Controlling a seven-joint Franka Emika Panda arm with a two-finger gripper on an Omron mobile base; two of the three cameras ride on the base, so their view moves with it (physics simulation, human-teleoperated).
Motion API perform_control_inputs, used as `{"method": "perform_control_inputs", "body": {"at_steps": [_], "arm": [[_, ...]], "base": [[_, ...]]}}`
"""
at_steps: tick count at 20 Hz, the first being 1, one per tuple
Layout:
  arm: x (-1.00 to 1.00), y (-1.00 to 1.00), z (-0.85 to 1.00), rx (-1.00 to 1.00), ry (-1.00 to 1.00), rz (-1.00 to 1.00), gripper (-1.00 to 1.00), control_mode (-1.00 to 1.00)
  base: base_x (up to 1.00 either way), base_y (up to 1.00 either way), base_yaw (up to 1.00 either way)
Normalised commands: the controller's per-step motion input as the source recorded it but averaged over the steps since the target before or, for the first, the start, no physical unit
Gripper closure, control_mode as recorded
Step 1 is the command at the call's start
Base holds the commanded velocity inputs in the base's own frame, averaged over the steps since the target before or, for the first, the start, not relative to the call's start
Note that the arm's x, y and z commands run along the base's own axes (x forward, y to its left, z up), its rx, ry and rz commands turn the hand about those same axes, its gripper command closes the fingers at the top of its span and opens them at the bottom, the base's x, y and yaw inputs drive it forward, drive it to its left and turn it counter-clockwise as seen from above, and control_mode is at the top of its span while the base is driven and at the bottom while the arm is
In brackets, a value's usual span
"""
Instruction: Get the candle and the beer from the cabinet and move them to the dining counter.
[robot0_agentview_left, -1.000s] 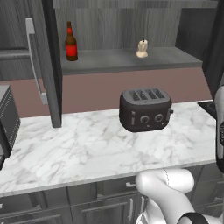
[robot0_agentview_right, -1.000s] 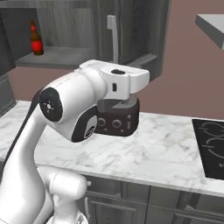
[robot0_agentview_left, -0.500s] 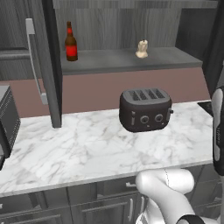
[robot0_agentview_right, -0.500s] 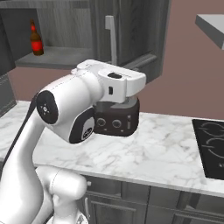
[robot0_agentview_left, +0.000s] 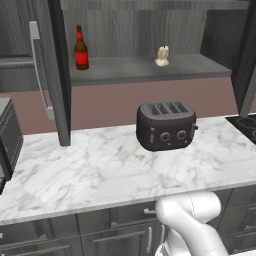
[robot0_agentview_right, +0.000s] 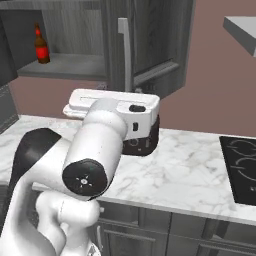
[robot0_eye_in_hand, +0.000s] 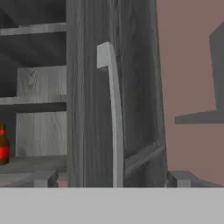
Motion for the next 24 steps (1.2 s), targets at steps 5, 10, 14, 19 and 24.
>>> {"method": "perform_control_inputs", "body": {"at_steps": [5, 10, 14, 19, 24], "arm": [[-1.0, 0.33, 0.09, 0.0, -0.06, 0.4, -1.0, -1.0], [-0.75, 0.86, 0.14, 0.0, -0.02, -0.05, -1.0, -1.0], [-0.21, 1.0, 0.0, -0.02, -0.06, -0.33, -1.0, -1.0], [0.01, 1.0, 0.05, 0.0, -0.12, -0.38, -1.0, -1.0], [0.22, 0.53, 0.02, 0.0, -0.13, -0.42, -1.0, -1.0]], "base": [[0.0, 0.0, 0.0], [0.0, 0.0, 0.0], [0.0, 0.0, 0.0], [0.0, 0.0, 0.0], [0.0, 0.0, 0.0]]}}
